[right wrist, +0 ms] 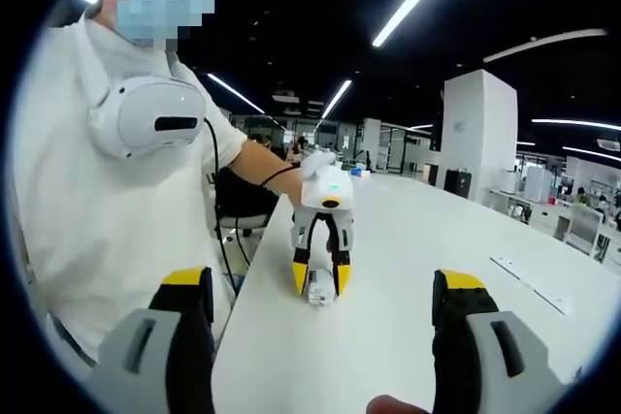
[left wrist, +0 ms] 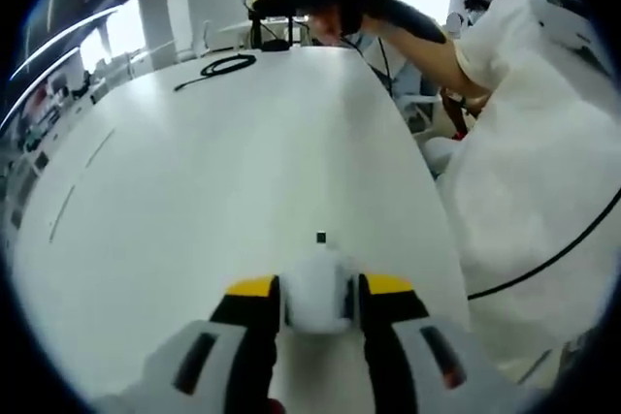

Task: Plug the desk Type‑C cable into the charger adapter.

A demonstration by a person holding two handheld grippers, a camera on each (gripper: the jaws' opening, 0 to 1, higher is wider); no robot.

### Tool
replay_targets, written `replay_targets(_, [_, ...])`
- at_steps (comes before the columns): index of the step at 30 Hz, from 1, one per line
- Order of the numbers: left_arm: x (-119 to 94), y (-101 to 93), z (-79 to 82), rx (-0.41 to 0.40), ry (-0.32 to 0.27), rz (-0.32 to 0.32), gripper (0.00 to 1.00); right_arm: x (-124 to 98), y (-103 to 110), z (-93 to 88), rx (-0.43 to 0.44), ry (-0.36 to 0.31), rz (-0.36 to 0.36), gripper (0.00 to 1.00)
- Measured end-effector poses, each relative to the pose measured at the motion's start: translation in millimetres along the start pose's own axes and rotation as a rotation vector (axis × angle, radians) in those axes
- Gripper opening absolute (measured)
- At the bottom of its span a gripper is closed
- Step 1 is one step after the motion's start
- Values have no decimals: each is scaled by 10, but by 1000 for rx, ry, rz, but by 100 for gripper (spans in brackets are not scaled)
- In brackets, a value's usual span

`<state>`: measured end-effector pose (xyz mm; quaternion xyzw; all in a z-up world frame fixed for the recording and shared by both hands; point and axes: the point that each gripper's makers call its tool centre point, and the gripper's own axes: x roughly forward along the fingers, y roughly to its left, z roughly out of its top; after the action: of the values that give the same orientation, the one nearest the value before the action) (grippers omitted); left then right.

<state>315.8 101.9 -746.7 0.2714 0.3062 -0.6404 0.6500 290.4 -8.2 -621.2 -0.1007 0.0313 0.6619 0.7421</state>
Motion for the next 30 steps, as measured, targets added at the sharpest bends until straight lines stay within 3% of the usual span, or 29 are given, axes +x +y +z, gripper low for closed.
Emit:
replay_targets(6, [-17, -12, -3, -17, -33, -4, 36, -8, 4, -11, 0, 1, -2, 95])
replay_targets(23, [-70, 20, 39, -63, -109, 32, 34, -38, 8, -14, -1, 10, -6, 95])
replay_targets(30, [-115, 65, 25, -91, -161, 60, 37, -89, -7, -23, 4, 15, -14, 95])
